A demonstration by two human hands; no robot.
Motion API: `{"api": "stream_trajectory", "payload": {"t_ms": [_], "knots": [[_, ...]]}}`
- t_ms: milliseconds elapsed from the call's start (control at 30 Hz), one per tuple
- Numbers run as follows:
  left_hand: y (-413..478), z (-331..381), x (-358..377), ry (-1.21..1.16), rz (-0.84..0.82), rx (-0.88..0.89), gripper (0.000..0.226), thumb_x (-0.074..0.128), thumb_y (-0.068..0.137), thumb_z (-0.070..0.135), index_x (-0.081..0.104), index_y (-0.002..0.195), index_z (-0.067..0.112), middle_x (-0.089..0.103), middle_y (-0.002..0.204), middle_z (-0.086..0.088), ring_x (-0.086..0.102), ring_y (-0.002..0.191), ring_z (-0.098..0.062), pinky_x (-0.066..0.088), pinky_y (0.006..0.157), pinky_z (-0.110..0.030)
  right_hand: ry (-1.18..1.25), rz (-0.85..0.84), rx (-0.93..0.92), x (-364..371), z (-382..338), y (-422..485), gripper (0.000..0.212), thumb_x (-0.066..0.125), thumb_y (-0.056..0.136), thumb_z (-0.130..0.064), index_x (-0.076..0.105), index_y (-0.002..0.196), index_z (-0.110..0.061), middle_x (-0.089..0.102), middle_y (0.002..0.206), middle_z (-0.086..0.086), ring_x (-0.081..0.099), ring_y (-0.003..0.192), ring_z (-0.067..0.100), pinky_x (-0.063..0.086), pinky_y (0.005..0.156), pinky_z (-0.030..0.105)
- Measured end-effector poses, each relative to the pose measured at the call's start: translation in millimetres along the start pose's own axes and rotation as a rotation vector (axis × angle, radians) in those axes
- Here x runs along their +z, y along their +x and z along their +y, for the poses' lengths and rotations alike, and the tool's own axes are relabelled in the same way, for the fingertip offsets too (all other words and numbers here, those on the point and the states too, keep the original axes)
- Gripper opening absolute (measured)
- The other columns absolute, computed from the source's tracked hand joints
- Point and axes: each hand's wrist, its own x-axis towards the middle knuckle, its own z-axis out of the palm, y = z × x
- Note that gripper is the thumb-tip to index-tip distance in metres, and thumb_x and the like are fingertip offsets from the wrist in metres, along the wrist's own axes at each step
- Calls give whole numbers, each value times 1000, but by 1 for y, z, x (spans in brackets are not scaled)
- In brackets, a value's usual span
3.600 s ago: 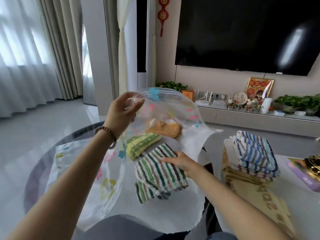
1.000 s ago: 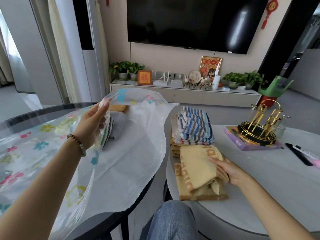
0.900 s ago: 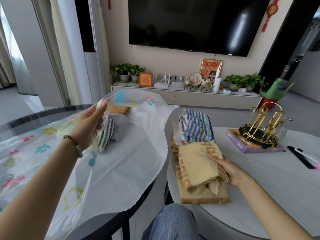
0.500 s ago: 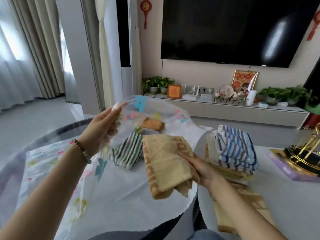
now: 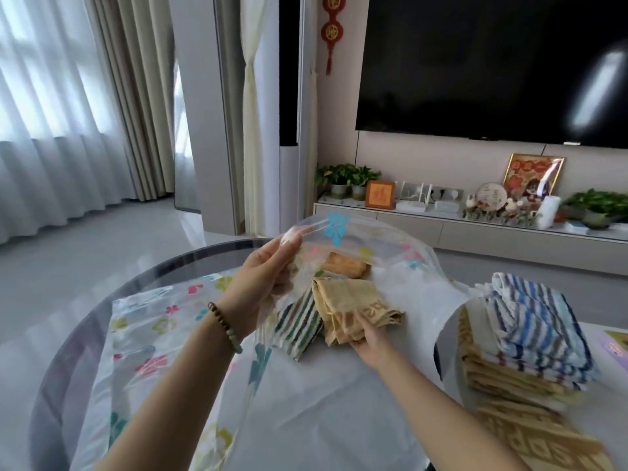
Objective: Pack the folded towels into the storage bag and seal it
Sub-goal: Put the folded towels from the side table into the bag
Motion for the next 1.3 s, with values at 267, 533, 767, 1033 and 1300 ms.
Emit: {"api": "stream_trajectory", "payload": {"t_ms": [267, 533, 767, 1033, 1300], "knots": [[0, -22, 20, 60, -1, -22, 35, 62, 74, 42, 71, 105, 30, 32, 56, 12, 25, 48, -3, 25, 41, -10, -537, -251, 143, -45, -46, -71, 104, 79, 74, -24, 8, 149, -32, 33, 151, 9, 37, 137, 30, 38, 107, 41], [12, -51, 39, 31, 25, -63, 29, 62, 75, 43, 70, 99, 28, 36, 51, 15, 28, 41, 0, 25, 37, -9, -709, -212, 115, -169, -121, -171, 66, 77, 68, -22, 54, 129, -13, 63, 129, 10, 59, 119, 27, 44, 105, 38], [16, -74, 62, 52, -38, -99, 34, 64, 75, 48, 70, 105, 33, 36, 49, 16, 30, 41, 0, 27, 37, -8, -759, 348, -50, -266, -109, -181, 64, 73, 81, -17, 42, 136, -16, 45, 142, 8, 46, 129, 28, 36, 109, 44], [10, -79, 70, 61, -36, -139, 29, 59, 80, 44, 70, 105, 35, 33, 50, 15, 29, 41, -1, 26, 38, -8, -803, 640, 49, -294, -88, -171, 117, 85, 66, -32, 7, 148, -4, 27, 152, 17, 34, 137, 31, 36, 105, 36], [3, -79, 67, 46, -13, -171, 27, 60, 79, 42, 71, 102, 35, 34, 51, 14, 28, 41, -1, 26, 37, -8, -780, 628, 32, -300, -72, -169, 72, 84, 69, -24, 53, 127, 4, 57, 131, 19, 55, 120, 31, 44, 99, 34]]}}
